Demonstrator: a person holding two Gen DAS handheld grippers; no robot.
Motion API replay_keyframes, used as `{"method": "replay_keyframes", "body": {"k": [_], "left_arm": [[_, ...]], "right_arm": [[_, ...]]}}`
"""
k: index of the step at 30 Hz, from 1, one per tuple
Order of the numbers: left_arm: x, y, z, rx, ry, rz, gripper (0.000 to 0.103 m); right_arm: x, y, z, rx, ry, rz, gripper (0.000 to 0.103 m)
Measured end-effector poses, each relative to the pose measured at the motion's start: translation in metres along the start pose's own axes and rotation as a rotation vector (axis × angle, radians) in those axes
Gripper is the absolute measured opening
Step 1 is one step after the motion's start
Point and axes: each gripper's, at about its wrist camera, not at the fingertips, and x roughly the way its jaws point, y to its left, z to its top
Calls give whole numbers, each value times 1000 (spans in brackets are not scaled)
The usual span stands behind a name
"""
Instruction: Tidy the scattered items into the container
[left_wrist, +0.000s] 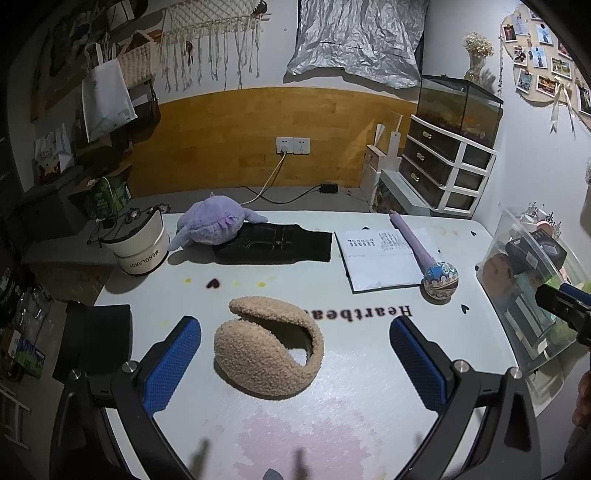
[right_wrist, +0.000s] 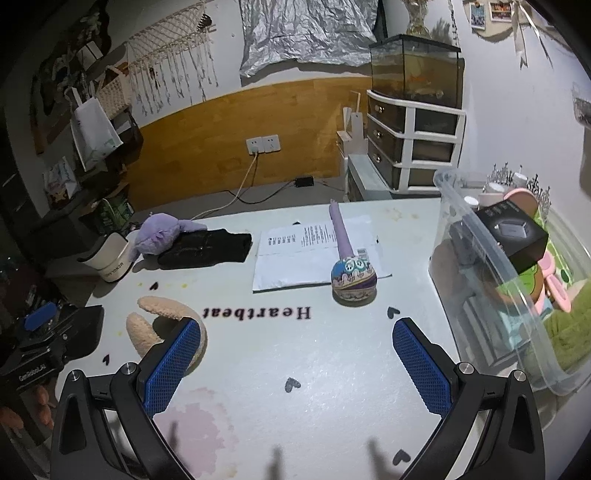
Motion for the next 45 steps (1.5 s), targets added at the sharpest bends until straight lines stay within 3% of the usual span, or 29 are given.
{"method": "replay_keyframes", "body": {"k": [15,25,35,45], "left_arm": [[22,21,-33,-11,96,-36,101],[48,65,-38,-69,117,20,101],[105,120,5,-17,67,74,101],[211,127,66,18,125,-13,95]], "right_arm": [[40,16,-15,35,141,48,103],[67,36,-18,31,206,65,103],[94,47,-10,51,237,44,103],[125,41,2,101,259,-19,103]]}}
